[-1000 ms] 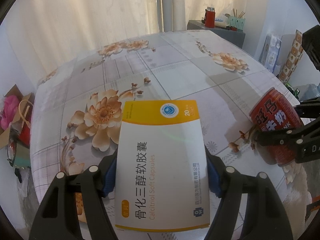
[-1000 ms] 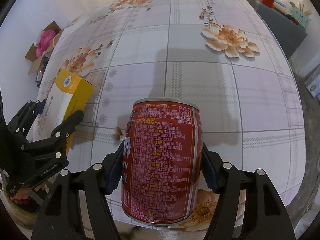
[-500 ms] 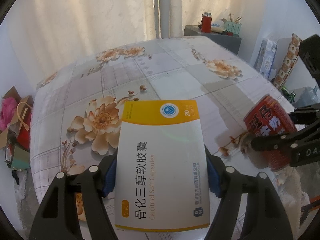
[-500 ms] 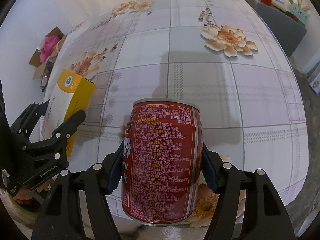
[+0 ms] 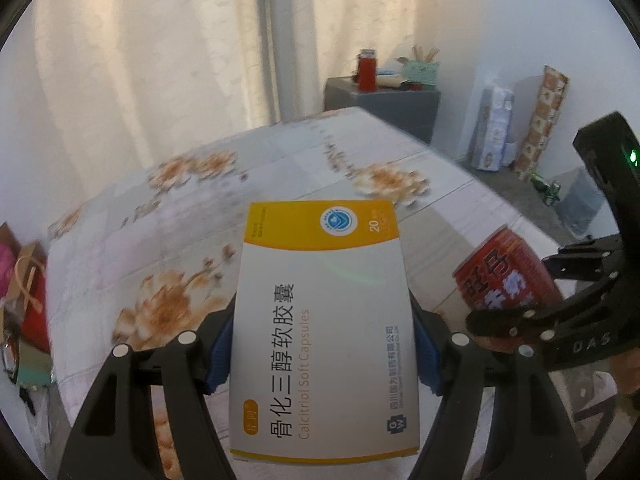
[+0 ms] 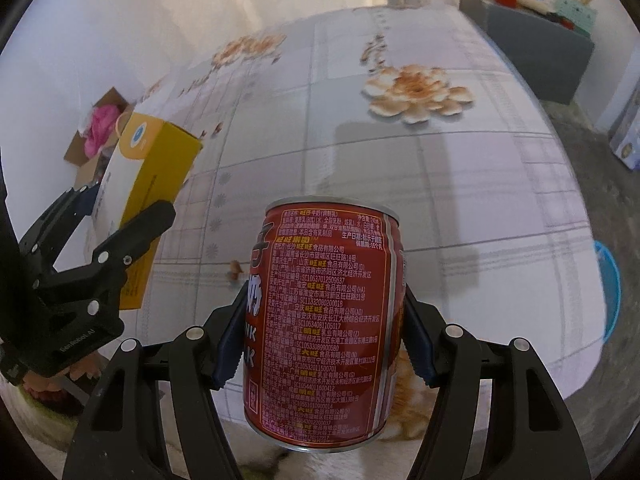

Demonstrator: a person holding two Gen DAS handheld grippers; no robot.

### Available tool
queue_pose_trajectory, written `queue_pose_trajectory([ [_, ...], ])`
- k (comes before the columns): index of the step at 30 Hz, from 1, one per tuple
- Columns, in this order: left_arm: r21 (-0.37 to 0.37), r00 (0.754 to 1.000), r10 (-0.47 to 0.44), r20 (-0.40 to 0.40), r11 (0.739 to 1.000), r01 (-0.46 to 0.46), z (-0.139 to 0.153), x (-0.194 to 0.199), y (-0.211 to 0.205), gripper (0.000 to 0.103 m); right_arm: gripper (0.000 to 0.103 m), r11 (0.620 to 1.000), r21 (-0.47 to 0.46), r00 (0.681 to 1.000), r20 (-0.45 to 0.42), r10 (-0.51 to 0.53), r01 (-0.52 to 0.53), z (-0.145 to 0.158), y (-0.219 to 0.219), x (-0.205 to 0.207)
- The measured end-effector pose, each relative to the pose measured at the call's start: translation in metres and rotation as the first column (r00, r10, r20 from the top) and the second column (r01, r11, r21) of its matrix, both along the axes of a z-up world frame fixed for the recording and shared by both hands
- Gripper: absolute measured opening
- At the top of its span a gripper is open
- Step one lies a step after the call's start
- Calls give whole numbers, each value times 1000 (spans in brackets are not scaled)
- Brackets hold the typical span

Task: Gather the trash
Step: 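Lift the can and box off the table with both grippers, then carry the can and box over the blue wastebasket with both grippers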

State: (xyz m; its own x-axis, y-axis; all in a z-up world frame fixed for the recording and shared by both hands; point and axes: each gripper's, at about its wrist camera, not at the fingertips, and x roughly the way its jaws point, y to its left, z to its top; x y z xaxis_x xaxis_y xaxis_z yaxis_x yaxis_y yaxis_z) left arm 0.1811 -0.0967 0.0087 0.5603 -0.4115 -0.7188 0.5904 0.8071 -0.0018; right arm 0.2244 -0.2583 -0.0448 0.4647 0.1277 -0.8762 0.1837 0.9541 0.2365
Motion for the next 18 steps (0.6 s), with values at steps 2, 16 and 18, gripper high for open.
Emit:
queue_pose_trajectory([
  [2, -10, 1000, -31, 7, 999, 31, 8, -1, -15, 70, 63, 1000, 3, 1000, 14, -19, 19, 5, -8, -7],
  [16, -74, 949, -314, 8, 947, 314, 53, -24, -157, 70, 63, 962, -3, 952, 143, -271, 274, 56, -127, -101],
  [18, -75, 933, -359, 4, 930, 359, 58, -28, -184, 70, 63, 947, -15, 937, 151, -315, 321, 61, -148, -117],
])
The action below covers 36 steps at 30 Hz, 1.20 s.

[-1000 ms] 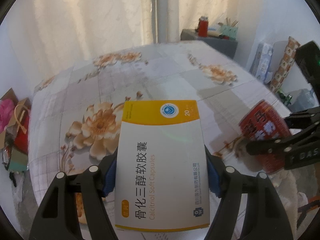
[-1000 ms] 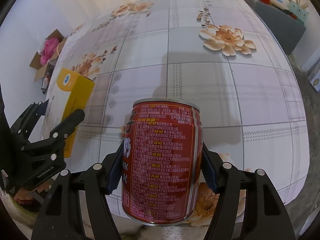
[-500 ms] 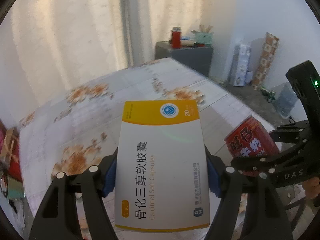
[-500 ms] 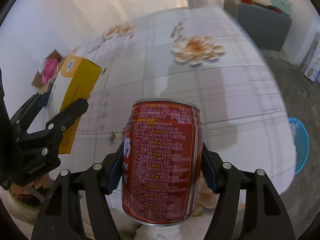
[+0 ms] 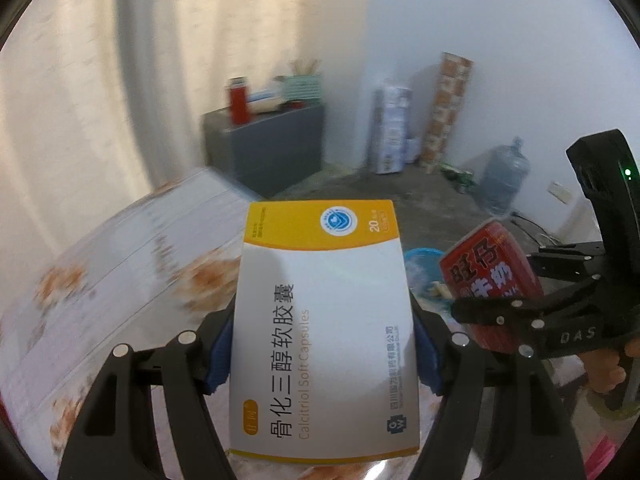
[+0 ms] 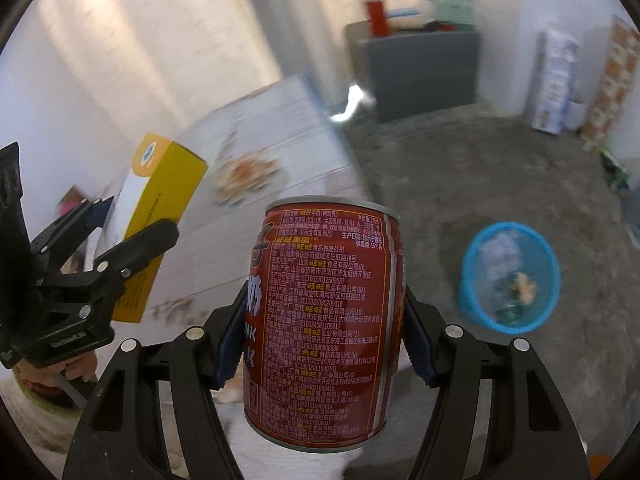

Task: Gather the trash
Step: 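Carry the can and box over the blue wastebasket with both grippers, then open both grippers to drop the can and box into the wastebasket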

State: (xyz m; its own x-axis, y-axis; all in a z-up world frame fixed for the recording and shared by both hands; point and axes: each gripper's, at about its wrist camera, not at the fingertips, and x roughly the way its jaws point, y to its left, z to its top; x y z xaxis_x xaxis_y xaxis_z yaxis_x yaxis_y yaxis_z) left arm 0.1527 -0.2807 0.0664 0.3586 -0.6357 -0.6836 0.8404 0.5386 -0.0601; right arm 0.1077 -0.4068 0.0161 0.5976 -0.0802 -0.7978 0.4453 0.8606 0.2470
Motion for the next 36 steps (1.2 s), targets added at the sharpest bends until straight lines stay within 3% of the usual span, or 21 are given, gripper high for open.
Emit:
queue_pose_trajectory([
  [7, 47, 980, -176, -87, 982, 181, -7, -18, -114, 70, 63, 982, -43, 982, -40, -184, 182, -6, -85, -51],
  [10, 96, 963, -242, -118, 963, 253, -22, -31, -170, 70, 63, 967, -42, 965, -71, -254, 252, -23, -120, -71],
  [12, 135, 946, -262, -192, 948, 290, -41, -35, -211, 70, 63, 956, -37, 951, -94, -294, 292, -37, -142, -82],
  [19, 285, 892, -205, -402, 898, 335, -130, -35, -329, 70, 63, 914, 68, 906, -177, -383, 400, -114, -215, -101],
  [25, 376, 868, -110, -484, 870, 320, -202, -21, -401, 70, 63, 883, 138, 878, -251, -407, 448, -177, -266, -88],
  [32, 386, 836, -24, -548, 880, 278, -250, 6, -442, 70, 63, 853, 171, 853, -289, -434, 492, -227, -316, -75],
  [36, 357, 810, 16, -586, 903, 240, -262, 15, -449, 87, 65, 808, 230, 830, -293, -474, 542, -250, -332, -84],
])
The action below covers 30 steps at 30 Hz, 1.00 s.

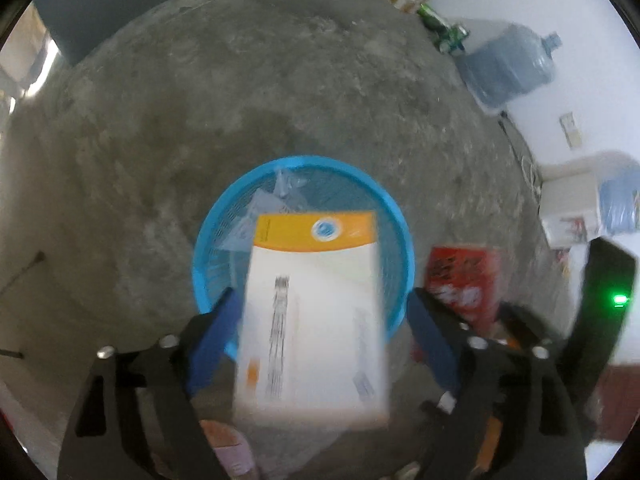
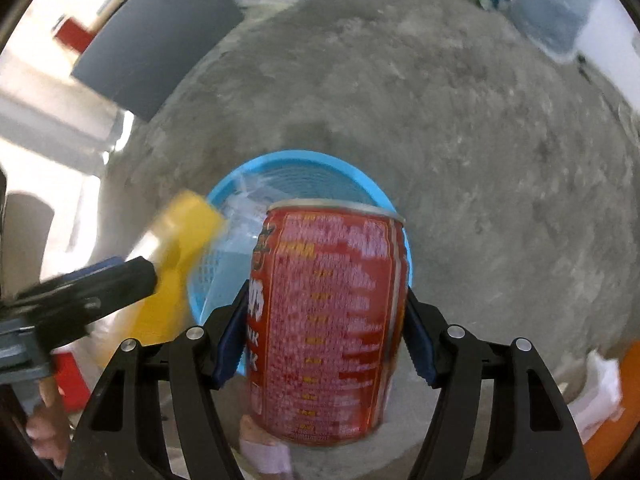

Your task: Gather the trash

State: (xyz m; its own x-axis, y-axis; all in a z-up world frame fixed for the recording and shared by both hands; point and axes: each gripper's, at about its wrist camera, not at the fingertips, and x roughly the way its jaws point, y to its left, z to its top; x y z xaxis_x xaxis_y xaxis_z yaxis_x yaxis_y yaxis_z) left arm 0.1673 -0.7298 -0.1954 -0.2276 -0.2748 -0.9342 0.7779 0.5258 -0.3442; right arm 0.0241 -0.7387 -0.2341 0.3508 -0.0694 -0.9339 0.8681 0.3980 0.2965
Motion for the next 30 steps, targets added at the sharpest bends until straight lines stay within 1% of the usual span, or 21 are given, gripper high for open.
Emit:
queue_pose_trajectory([
  [2, -13, 1000, 13, -6, 1000, -13, 1, 0, 1, 90, 64, 999, 23, 999, 26, -29, 28, -3, -2, -4],
  [4, -22, 1000, 10, -3, 1000, -10, 5, 0, 2, 91, 65, 999, 28, 998, 34, -44, 43, -2, -2, -7],
  [7, -36, 1000, -2, 4, 999, 2, 14, -3, 5, 91, 65, 999, 4, 998, 27, -48, 48, 8, 2, -11],
  [11, -70, 1000, -1, -2, 998, 1, 35, -4, 16, 91, 65, 998, -18, 998, 37, -59, 60, 21, 4, -18],
  [14, -106, 1000, -6, -4, 994, 6, 60, -3, 32, 91, 65, 997, -34, 996, 56, -67, 69, 35, 9, -26],
  [18, -167, 1000, -28, 13, 985, 30, 104, -2, 64, 91, 65, 992, -106, 995, 88, -56, 65, 69, 34, -38],
  [21, -224, 999, -37, 29, 974, 43, 142, 0, 101, 91, 66, 984, -169, 994, 106, -34, 52, 96, 61, -46],
  [22, -249, 998, -44, 42, 967, 53, 159, 0, 119, 91, 67, 981, -189, 994, 105, -29, 49, 105, 72, -48],
  [23, -268, 997, -49, 52, 961, 61, 169, 0, 133, 91, 68, 975, -220, 994, 110, -20, 44, 119, 88, -53],
  [25, -319, 995, -43, 90, 945, 70, 198, 1, 173, 91, 71, 964, -263, 992, 126, -4, 37, 139, 112, -59],
  [27, -364, 993, -35, 112, 929, 73, 219, 1, 212, 91, 75, 951, -306, 990, 141, -2, 45, 159, 137, -65],
  [30, -408, 989, -19, 146, 910, 78, 243, -2, 273, 92, 79, 931, -361, 984, 177, 17, 49, 187, 180, -72],
])
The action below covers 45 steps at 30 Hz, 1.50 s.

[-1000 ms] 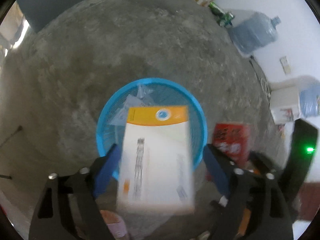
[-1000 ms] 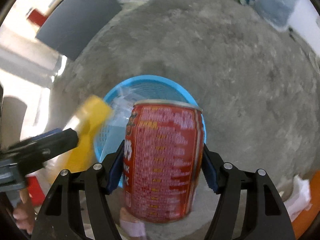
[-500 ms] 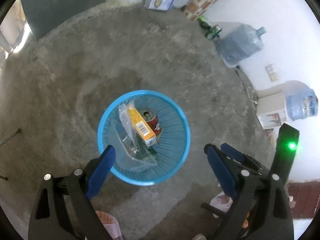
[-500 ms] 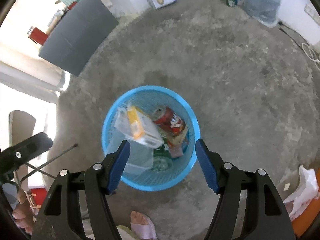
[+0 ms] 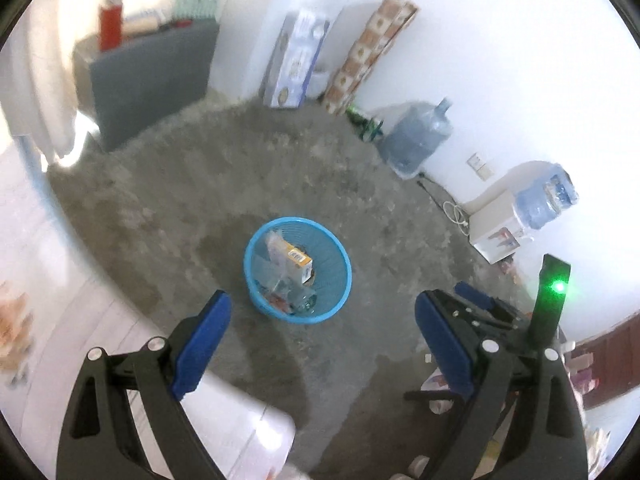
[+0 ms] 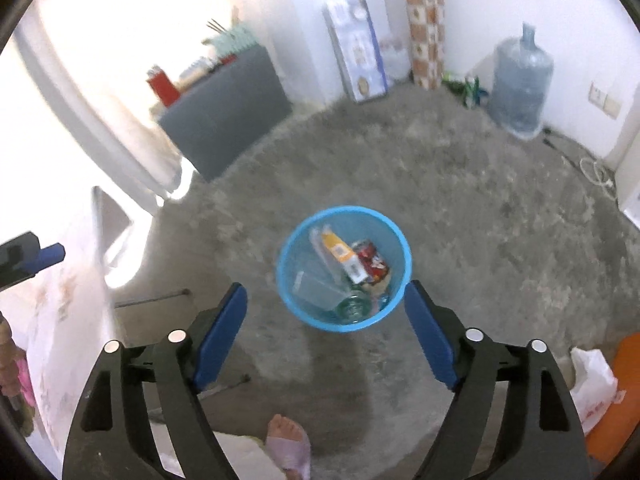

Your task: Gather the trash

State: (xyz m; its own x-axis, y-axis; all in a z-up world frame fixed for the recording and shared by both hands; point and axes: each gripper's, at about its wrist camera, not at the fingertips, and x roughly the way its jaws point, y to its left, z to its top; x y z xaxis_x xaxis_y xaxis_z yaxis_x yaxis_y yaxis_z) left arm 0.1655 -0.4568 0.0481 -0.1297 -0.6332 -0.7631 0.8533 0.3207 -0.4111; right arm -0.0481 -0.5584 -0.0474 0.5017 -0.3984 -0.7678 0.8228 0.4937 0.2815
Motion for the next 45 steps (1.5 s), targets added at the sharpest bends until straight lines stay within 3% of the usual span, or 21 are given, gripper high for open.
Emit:
queue_pose_trajectory([
  [3, -46, 998, 58, 35, 997, -57, 14, -6, 72, 96, 87, 997, -65, 999, 34, 37, -34, 21, 49, 0],
  [7, -83, 979, 190, 73, 979, -184, 9, -12, 159, 96, 93, 984, -167, 997, 35, 68, -61, 38, 115, 5],
  [12, -113, 915, 387, 110, 920, -376, -7, -25, 249, 97, 95, 962, -274, 999, 48, 3, 10, 40, 189, 2],
  [16, -111, 857, 489, 161, 872, -477, -18, -34, 293, 97, 95, 959, -281, 998, 37, 51, -38, 31, 225, 11],
  [21, -102, 823, 508, 254, 860, -499, -28, -47, 315, 97, 95, 942, -326, 997, -33, 75, -81, 32, 260, 21],
  [28, -112, 779, 566, 270, 822, -558, -30, -58, 333, 97, 95, 889, -433, 987, -126, 104, -149, 44, 302, 35],
  [33, -131, 714, 626, 313, 773, -620, -23, -69, 345, 97, 95, 872, -466, 987, -123, 106, -151, 49, 316, 40],
  [34, -143, 689, 641, 339, 759, -635, -22, -72, 348, 97, 95, 866, -477, 986, -124, 107, -154, 50, 320, 41],
  [38, -169, 640, 656, 401, 739, -652, -18, -81, 355, 97, 95, 850, -504, 986, -135, 100, -155, 52, 327, 42],
  [41, -167, 634, 670, 387, 727, -666, -18, -82, 359, 97, 95, 826, -543, 986, -146, 83, -150, 52, 332, 41],
  [45, -141, 627, 678, 384, 714, -686, -22, -83, 362, 97, 95, 833, -523, 982, -140, 124, -180, 52, 334, 42],
])
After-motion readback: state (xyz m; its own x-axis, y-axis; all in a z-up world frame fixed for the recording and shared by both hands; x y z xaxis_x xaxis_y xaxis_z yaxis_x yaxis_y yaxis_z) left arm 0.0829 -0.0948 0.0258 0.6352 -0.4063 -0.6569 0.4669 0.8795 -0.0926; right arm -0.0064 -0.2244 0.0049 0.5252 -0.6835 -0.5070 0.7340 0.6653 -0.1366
